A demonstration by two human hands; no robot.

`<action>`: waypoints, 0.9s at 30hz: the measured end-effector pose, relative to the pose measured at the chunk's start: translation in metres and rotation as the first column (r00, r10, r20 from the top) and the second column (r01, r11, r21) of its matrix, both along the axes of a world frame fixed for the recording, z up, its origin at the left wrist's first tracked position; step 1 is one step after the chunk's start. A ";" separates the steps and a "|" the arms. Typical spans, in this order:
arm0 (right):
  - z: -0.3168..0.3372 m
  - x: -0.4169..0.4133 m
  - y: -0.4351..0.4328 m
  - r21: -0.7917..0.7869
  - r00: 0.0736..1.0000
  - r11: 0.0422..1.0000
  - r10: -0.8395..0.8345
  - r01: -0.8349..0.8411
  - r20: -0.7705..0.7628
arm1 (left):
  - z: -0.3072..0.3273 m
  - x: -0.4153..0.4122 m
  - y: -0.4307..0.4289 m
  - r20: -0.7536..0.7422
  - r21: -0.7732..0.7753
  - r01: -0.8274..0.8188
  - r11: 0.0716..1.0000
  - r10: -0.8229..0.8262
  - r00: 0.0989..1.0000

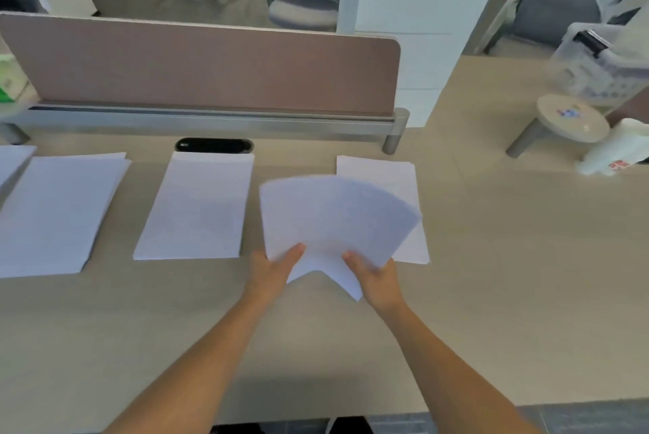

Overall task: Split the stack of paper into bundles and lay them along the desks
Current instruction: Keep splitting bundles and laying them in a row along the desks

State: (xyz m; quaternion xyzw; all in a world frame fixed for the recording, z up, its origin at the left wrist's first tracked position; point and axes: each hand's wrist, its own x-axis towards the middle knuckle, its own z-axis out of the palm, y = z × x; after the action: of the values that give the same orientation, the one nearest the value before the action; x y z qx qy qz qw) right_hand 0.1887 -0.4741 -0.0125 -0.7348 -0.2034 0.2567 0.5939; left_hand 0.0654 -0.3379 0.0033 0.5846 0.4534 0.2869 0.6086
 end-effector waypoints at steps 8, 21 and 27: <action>0.049 0.048 -0.045 -0.082 0.965 0.965 -0.255 0.250 -0.065 | 0.012 0.055 -0.028 -0.160 -0.097 0.218 0.971 -0.232 0.960; 0.027 0.297 -0.198 -0.518 0.925 0.769 -0.351 0.375 0.147 | 0.006 0.294 -0.166 -0.204 -0.139 0.541 0.829 -0.559 0.804; -0.019 0.427 -0.222 -0.591 0.966 0.764 -0.217 0.260 0.144 | -0.040 0.414 -0.209 -0.305 -0.205 0.391 0.897 -0.438 0.846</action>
State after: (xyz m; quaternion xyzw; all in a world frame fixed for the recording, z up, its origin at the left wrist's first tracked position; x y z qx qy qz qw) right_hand 0.6154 -0.6962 -0.0312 -0.9138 -0.0354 0.2059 0.3485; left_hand 0.4791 -0.5469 -0.0367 0.6672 0.4337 0.0109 0.6055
